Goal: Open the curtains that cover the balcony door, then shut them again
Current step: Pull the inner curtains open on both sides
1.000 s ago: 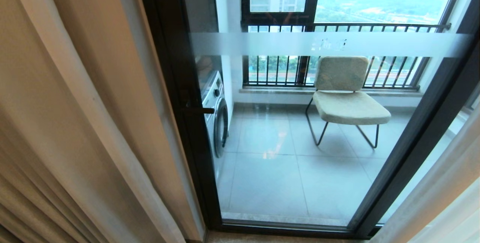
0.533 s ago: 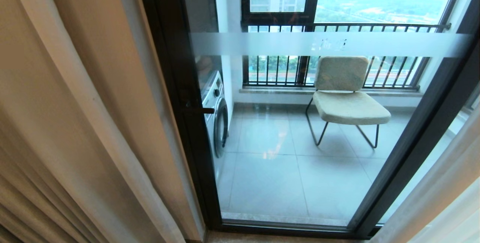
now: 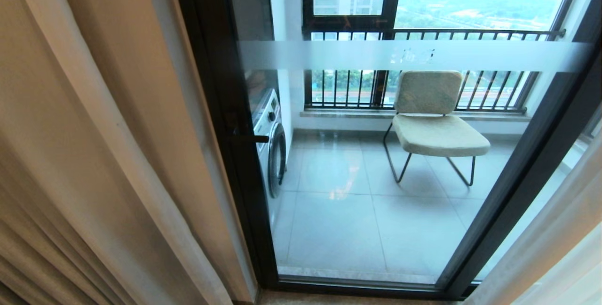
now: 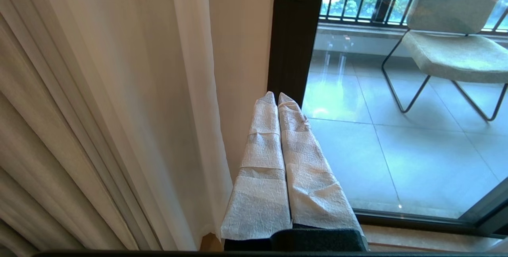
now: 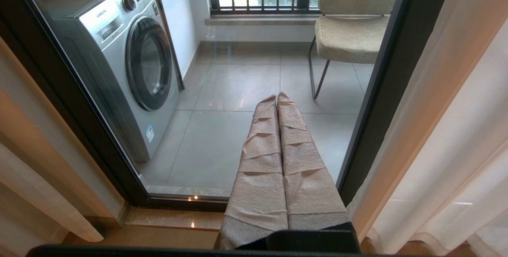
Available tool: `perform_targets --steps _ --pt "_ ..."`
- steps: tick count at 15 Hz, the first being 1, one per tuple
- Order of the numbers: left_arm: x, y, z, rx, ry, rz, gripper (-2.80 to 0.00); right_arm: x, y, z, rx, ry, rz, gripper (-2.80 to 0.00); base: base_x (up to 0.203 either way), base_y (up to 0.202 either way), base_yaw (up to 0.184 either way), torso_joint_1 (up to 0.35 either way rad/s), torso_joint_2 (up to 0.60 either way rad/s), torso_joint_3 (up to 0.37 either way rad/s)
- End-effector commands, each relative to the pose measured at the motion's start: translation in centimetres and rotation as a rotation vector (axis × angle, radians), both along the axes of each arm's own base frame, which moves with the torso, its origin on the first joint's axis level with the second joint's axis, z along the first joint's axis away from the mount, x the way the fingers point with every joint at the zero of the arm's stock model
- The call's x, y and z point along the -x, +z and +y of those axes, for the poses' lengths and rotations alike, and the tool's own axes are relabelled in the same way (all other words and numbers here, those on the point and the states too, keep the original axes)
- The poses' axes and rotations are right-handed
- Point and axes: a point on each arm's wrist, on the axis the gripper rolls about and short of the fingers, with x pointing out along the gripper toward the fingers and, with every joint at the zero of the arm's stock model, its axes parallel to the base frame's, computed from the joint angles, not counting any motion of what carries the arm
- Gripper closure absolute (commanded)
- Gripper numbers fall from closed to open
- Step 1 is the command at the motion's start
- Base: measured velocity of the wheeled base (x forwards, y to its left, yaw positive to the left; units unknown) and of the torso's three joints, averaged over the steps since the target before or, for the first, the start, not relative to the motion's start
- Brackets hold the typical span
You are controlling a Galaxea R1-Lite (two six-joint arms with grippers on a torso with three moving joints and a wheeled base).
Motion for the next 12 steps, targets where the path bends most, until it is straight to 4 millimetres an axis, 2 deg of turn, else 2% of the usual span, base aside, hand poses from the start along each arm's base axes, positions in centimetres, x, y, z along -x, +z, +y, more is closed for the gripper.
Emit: perform_targets --steps 1,12 --pt "0.02 -0.01 0.0 0.001 0.0 -0.003 0.0 0.0 0.0 0.0 0.0 0.0 0.0 0.0 0.0 0.0 0.0 0.0 0.0 0.0" --pt "0.02 -0.01 0.0 0.001 0.002 -0.003 0.0 0.0 0.0 0.0 0.0 0.0 0.0 0.0 0.0 0.0 0.0 0.0 0.0 0.0"
